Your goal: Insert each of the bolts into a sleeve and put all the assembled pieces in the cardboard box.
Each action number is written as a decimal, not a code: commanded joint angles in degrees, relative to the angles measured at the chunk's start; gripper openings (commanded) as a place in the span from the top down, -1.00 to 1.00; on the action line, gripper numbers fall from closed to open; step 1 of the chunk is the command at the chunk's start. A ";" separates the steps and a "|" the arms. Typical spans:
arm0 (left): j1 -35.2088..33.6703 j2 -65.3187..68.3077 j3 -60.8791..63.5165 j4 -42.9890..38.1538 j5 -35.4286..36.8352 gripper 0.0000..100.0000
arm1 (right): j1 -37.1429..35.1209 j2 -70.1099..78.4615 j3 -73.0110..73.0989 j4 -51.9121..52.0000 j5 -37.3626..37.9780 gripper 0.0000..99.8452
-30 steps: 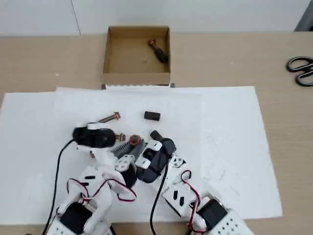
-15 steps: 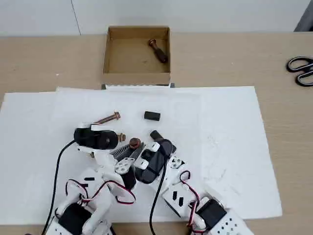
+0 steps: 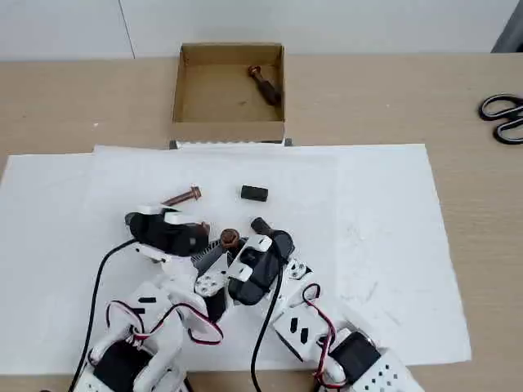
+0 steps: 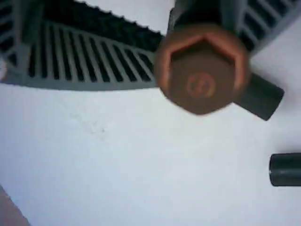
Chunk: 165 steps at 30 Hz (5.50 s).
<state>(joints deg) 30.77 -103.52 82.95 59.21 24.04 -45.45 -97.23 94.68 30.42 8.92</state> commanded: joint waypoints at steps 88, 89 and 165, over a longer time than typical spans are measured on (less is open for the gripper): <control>-26.99 -0.44 13.41 -8.88 -14.07 0.99 | 23.08 142.81 -154.64 23.43 6.07 0.99; -26.99 -0.44 13.41 -8.88 -14.07 0.99 | 22.73 142.46 -157.19 27.38 6.07 1.00; -33.67 -0.44 13.41 -8.88 -24.09 0.98 | 17.63 146.86 -140.75 59.30 37.27 0.75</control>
<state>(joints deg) -2.64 -103.52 96.48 50.07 0.31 -28.75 48.70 -45.89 91.25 44.97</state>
